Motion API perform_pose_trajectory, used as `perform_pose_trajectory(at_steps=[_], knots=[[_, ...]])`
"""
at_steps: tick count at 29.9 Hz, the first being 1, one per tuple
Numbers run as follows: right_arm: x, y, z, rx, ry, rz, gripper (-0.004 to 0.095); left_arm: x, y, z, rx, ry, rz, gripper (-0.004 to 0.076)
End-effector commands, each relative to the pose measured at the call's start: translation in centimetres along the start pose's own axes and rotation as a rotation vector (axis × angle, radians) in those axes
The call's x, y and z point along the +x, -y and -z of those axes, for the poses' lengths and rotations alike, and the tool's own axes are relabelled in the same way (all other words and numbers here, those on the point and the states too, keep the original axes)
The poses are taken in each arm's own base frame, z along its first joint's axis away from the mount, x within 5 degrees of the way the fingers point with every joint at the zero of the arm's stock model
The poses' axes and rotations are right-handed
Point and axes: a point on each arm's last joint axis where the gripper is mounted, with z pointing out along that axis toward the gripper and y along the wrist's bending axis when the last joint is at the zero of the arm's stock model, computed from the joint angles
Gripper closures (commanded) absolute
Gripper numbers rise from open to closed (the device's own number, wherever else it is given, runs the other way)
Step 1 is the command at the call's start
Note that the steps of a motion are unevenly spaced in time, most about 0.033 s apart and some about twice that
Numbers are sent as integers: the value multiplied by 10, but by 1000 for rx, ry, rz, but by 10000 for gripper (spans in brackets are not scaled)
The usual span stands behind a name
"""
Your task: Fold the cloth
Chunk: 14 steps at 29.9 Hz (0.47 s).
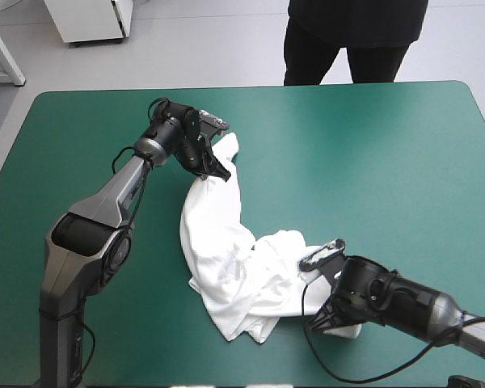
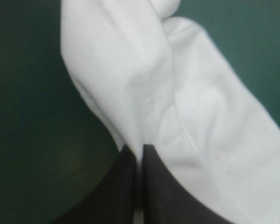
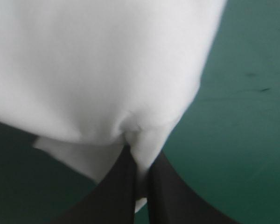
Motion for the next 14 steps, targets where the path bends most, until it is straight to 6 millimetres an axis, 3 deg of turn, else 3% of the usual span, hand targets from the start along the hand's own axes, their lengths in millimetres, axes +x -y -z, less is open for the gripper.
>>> perform_pose_trajectory(at_steps=[1,7,14], knots=[[-10,38,48,96,165,-73,925,-5,-4,99,-100,208,-9,746],[-24,96,126,143,427,-188,925,12,1,197,-159,412,-8,746],[-27,135,213,202,695,-225,925,57,13,309,-234,673,0,746]])
